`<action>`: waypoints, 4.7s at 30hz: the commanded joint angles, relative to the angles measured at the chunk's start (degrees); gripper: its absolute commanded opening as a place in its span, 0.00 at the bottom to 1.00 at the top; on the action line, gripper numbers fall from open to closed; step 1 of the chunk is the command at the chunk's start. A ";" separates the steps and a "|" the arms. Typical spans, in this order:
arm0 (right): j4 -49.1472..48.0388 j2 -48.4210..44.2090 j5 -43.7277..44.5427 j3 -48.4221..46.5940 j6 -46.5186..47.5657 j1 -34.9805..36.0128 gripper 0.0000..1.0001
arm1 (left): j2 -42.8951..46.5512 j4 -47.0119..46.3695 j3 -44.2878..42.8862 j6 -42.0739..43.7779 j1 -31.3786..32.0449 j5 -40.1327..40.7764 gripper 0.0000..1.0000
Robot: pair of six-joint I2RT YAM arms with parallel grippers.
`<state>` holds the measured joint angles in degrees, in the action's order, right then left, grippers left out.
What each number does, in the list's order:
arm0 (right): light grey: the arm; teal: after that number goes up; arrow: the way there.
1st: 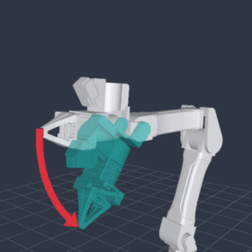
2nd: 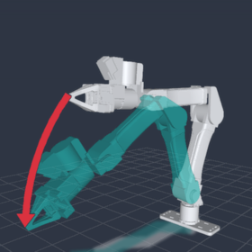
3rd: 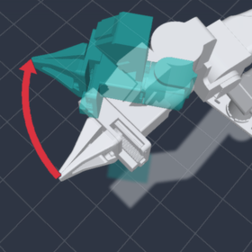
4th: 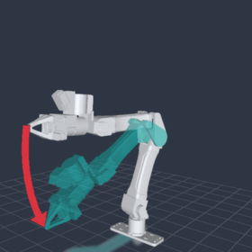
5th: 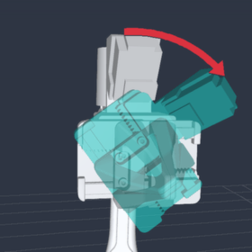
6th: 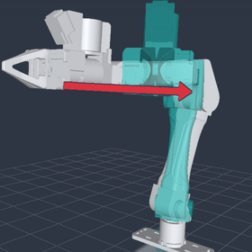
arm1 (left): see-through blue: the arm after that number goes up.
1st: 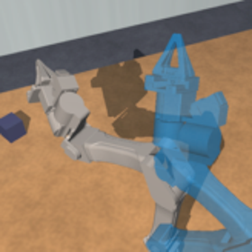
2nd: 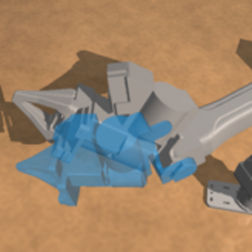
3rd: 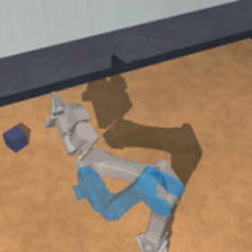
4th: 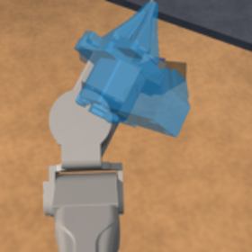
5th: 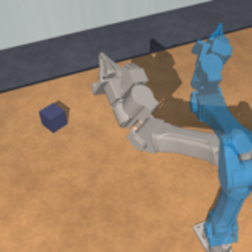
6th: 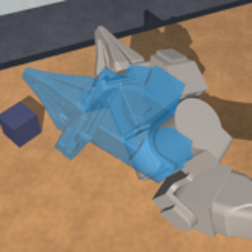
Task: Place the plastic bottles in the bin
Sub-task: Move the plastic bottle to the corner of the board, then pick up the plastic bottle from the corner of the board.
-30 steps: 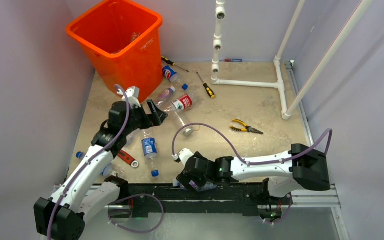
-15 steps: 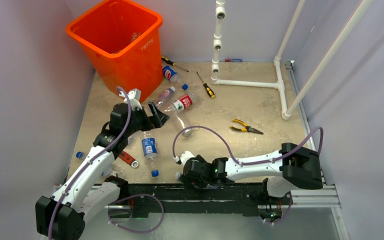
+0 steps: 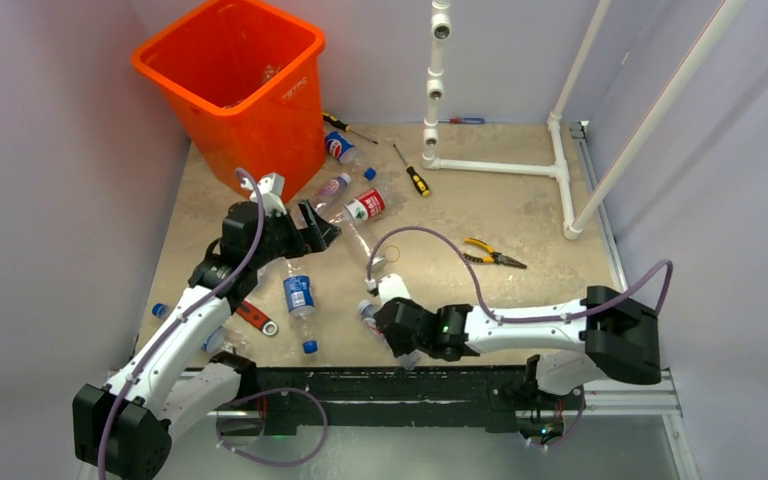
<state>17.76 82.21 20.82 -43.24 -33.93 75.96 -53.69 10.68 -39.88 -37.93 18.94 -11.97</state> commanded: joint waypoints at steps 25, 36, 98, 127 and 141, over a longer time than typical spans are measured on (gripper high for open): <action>-5.38 0.81 2.21 3.74 -5.00 -5.74 0.88 | -1.33 -3.90 -0.92 -0.06 0.31 -2.84 0.96; -1.89 6.06 3.87 0.38 -5.79 -5.14 0.57 | -0.70 -4.23 0.74 -0.21 0.31 -3.87 0.96; -66.49 -28.41 2.98 21.19 28.40 -4.15 0.00 | -5.44 -39.08 -3.55 0.31 13.43 -25.65 0.47; -68.42 -24.93 9.44 19.62 28.31 -4.09 0.00 | -9.22 -45.77 -2.75 -5.67 15.15 -31.93 0.59; -59.05 -26.49 7.05 16.84 25.97 -4.12 0.61 | -7.27 -36.71 -4.37 0.66 16.17 -23.53 0.00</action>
<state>-45.52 57.65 29.21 -21.74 -7.29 72.05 -63.29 -31.46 -42.76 -40.84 34.30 -39.11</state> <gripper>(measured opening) 0.688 0.336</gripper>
